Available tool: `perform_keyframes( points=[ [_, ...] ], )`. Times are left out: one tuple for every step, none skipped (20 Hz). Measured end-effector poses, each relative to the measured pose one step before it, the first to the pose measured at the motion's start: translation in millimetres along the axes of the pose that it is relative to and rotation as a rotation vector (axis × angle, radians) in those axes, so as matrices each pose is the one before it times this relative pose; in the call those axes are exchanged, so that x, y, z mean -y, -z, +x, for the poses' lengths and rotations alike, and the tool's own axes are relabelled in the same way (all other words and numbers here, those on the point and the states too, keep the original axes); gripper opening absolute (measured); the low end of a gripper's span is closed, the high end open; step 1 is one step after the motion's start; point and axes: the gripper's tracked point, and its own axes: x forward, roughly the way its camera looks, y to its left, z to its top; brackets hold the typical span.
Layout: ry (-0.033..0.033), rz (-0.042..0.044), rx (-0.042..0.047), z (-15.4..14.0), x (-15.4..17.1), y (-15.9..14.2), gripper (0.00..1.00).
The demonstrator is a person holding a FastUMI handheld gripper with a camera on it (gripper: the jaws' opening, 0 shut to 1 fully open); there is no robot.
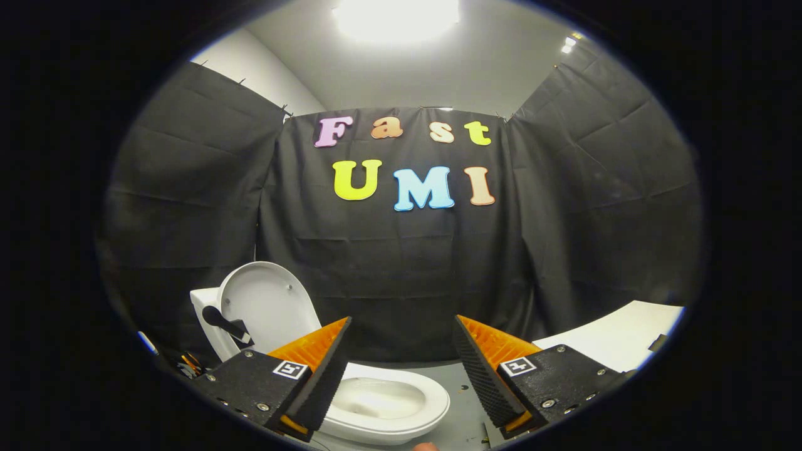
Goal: Open the toilet lid.
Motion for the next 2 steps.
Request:
perform_keyframes(
  points=[
    [-0.00057,-0.00075,-0.0025,-1.03,-0.84,1.16,0.96],
    [-0.00019,-0.00105,-0.0021,0.02,-0.47,0.14,0.95]
  ],
)
